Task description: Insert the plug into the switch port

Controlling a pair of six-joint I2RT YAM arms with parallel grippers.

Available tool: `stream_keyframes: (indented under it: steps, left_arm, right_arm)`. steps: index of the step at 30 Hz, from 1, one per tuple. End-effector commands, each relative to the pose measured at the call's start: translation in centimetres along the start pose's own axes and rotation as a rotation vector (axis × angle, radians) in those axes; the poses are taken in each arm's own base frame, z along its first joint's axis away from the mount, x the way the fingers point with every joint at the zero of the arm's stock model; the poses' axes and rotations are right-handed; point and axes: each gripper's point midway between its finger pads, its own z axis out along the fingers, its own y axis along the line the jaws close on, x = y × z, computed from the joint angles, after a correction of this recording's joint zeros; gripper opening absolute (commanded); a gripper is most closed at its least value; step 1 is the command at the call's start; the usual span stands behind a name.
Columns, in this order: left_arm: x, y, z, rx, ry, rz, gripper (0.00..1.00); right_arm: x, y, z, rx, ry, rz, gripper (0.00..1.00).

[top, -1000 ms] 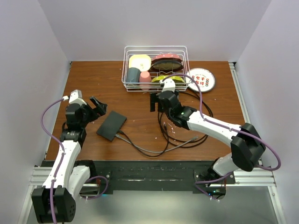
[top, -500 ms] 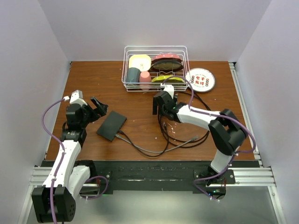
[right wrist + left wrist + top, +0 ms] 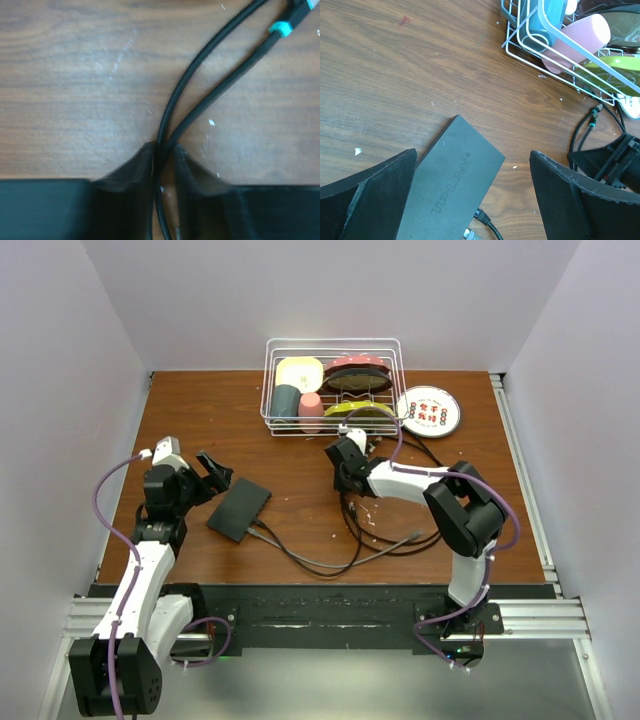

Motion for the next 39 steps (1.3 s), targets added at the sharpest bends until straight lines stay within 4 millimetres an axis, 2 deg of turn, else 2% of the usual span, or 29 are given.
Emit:
stream_keyframes:
  steps: [1,2,8,13,15,19,22,24,26,27,28,29,30,32,35,37,39]
  left_arm:
    - [-0.2,-0.8,0.0,0.043,-0.018,0.005,1.0]
    - [-0.3,-0.8,-0.1,0.039,-0.017,0.006,1.0]
    - [-0.1,-0.8,0.1,0.044,-0.015,0.006,1.0]
    - [0.1,-0.7,0.3,0.04,0.003,0.004,1.0]
    - [0.2,-0.6,0.3,0.036,0.004,0.004,1.0]
    - [0.0,-0.8,0.5,0.048,-0.003,0.008,1.0]
    - [0.3,-0.7,0.5,0.04,0.01,0.005,1.0]
    - [0.3,-0.6,0.5,0.037,0.01,0.005,1.0]
    - [0.6,-0.6,0.6,0.045,0.011,0.002,1.0]
    - [0.6,-0.6,0.6,0.046,0.014,0.002,1.0]
    - [0.6,-0.6,0.6,0.047,0.014,0.002,1.0]
    - [0.5,-0.7,0.6,0.047,0.016,0.002,1.0]
    - [0.5,-0.8,0.5,0.05,0.018,0.002,1.0]
    - [0.5,-0.9,0.3,0.054,0.017,0.001,1.0]
    - [0.6,-0.9,0.1,0.058,0.013,0.0,1.0]
    - [0.6,-1.0,0.1,0.062,0.009,0.001,1.0]
    - [0.7,-0.9,0.0,0.061,0.014,-0.001,1.0]
  right_arm:
    - [0.5,0.9,0.9,-0.027,0.035,-0.023,0.03]
    - [0.2,1.2,0.9,-0.034,0.032,-0.036,0.0]
    - [1.4,3.5,0.2,-0.133,0.071,-0.167,0.0]
    - [3.5,6.4,-2.4,-0.234,0.099,-0.349,0.0]
    - [5.3,7.3,-3.7,-0.258,0.117,-0.461,0.0]
    - [8.0,7.1,-5.8,-0.294,0.162,-0.566,0.0]
    - [8.8,6.7,-7.4,-0.339,0.192,-0.576,0.01]
    - [7.8,6.3,-8.5,-0.337,0.164,-0.576,0.09]
    - [7.3,6.2,-9.3,-0.343,0.146,-0.576,0.27]
    - [6.0,6.3,-10.0,-0.342,0.102,-0.561,0.35]
    - [5.3,6.6,-10.5,-0.35,0.077,-0.552,0.4]
    - [4.5,6.9,-10.8,-0.36,0.05,-0.539,0.53]
    - [3.4,7.4,-11.6,-0.376,0.013,-0.52,0.58]
    - [2.1,8.2,-12.0,-0.392,-0.034,-0.497,0.68]
    - [0.3,8.4,-11.4,-0.368,-0.066,-0.446,0.72]
    - [-0.8,7.2,-9.3,-0.313,-0.051,-0.366,0.71]
    - [-0.8,6.2,-8.0,-0.277,-0.027,-0.313,0.69]
